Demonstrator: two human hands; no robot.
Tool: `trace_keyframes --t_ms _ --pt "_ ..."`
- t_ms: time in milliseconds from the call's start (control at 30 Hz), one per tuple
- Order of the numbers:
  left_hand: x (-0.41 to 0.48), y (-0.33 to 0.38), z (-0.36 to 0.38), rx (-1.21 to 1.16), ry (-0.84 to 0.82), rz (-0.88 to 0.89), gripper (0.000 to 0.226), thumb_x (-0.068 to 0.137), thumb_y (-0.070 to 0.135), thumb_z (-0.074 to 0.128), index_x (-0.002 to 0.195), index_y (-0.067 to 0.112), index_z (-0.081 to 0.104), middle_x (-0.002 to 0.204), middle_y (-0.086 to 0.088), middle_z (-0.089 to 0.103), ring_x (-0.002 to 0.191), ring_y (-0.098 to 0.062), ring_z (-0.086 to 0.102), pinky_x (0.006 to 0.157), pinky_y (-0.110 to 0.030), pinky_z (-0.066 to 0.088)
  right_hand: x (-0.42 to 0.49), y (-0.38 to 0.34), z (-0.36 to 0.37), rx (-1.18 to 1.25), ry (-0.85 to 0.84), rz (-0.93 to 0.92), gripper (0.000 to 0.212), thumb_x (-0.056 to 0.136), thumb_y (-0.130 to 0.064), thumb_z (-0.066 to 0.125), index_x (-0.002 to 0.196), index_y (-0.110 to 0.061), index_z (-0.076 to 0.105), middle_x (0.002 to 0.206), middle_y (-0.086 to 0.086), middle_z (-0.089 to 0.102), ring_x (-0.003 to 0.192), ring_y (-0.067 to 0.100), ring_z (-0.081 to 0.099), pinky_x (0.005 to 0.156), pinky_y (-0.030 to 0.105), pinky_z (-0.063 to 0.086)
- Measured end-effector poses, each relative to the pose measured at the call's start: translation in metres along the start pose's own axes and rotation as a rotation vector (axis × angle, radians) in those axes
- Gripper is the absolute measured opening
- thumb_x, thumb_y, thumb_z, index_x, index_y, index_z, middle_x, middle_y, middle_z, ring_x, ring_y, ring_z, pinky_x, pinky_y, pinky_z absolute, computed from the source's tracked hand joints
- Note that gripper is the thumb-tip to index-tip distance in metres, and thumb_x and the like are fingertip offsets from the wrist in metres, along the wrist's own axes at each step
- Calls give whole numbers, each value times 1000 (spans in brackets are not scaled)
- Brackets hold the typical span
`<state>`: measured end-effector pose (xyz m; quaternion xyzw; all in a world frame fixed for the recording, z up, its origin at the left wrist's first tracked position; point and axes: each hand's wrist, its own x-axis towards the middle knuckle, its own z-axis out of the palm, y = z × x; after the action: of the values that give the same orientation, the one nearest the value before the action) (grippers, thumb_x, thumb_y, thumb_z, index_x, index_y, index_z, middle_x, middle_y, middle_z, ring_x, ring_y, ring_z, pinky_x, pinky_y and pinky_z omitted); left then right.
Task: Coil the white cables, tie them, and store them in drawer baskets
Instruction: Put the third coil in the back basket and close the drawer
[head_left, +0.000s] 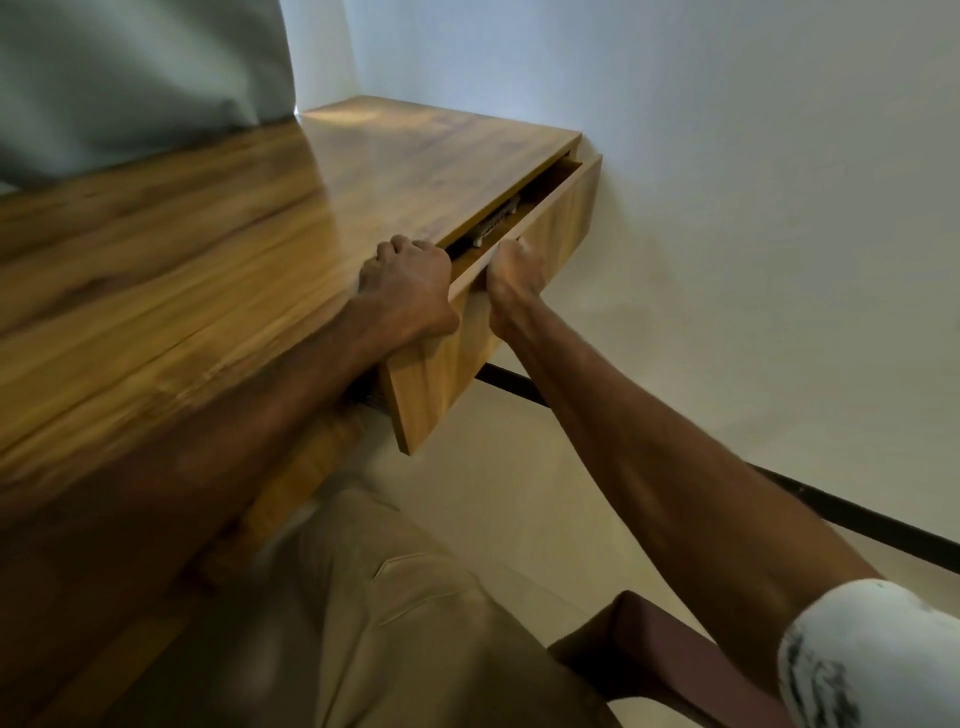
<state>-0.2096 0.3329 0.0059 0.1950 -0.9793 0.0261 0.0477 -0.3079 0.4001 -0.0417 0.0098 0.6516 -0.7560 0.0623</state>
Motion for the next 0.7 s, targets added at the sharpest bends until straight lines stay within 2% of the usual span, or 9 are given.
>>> trace_keyframes --t_ms 100,233,267,333,367,433,533,633,700 --pt "-2 -3 1 60 64 16 71 87 33 76 142 1 46 134 -21 53 122 -34 53 96 -43 50 8 7 4 -24 -46 -13 29 99 -23 39 101 -12 66 97 11 70 89 27 69 86 50 60" --pt "-2 -7 1 125 160 30 50 90 21 72 133 4 54 126 -18 58 116 -32 56 86 -40 51 11 9 6 9 -130 31 34 103 -28 35 85 -19 62 89 3 66 85 20 61 84 42 55" --pt "-2 -8 0 134 187 30 45 91 16 70 131 5 55 125 -17 59 115 -31 56 84 -40 51 9 6 7 36 -154 59 36 105 -30 35 86 -19 63 94 3 67 87 18 61 86 41 54" --pt "-1 -10 1 147 242 27 40 90 7 67 129 5 56 124 -17 61 115 -32 57 80 -39 50 8 0 10 90 -191 104 37 108 -33 34 107 -15 67 124 9 67 107 20 63 100 44 51" --pt "1 -11 1 147 261 28 41 90 4 66 129 5 56 124 -18 61 115 -32 57 80 -40 50 9 -1 11 113 -213 122 41 109 -33 34 124 -7 61 134 8 61 119 21 59 107 45 47" --pt "3 -14 3 147 280 32 47 88 1 67 133 6 53 127 -18 61 117 -33 57 81 -40 51 8 -5 11 118 -244 156 47 111 -33 33 138 1 51 141 6 54 130 23 50 113 46 42" --pt "5 -16 8 160 310 43 52 86 1 68 135 5 52 128 -19 60 116 -33 57 83 -40 51 8 -8 8 118 -273 159 47 112 -31 32 144 0 46 151 14 49 139 29 47 111 44 44" --pt "7 -19 13 142 338 76 51 84 -1 68 133 6 53 125 -18 61 113 -33 57 83 -40 51 14 -6 1 125 -346 166 44 113 -29 30 146 -6 47 139 7 57 126 21 55 93 33 48" --pt "9 -25 14 97 351 111 50 82 -1 69 131 8 57 121 -15 63 111 -31 58 80 -39 52 14 -7 -4 68 -399 136 42 112 -26 30 142 -4 49 128 3 60 111 15 58 94 39 49"
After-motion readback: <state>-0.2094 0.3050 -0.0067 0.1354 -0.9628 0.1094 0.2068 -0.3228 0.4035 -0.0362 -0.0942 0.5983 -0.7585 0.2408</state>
